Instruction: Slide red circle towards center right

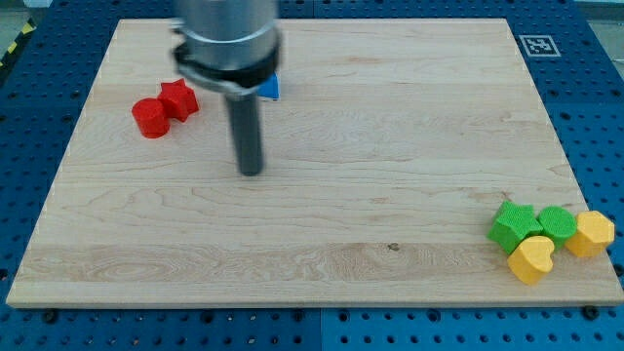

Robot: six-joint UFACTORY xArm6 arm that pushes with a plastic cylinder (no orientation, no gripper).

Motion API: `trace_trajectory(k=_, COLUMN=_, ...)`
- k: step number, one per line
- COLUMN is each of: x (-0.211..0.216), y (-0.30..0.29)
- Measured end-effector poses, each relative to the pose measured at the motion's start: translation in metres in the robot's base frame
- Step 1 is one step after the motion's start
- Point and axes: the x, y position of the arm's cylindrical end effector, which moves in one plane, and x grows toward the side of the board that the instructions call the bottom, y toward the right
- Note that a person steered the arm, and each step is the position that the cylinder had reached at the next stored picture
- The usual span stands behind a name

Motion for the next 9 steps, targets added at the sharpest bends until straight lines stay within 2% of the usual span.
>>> trace_trajectory(k=1, x=-0.007, y=-0.083)
trace_trajectory(k=2, x=-0.043, y=-0.138)
trace_trajectory(k=3, x=-0.067, y=-0.142)
trace_trajectory(k=4, x=-0.067, y=-0.134)
trace_trajectory(k=6, x=-0.078, y=-0.056)
trace_trajectory(k=8, x=-0.044, y=-0.047)
trace_trajectory(k=9, x=-0.045, y=-0.021)
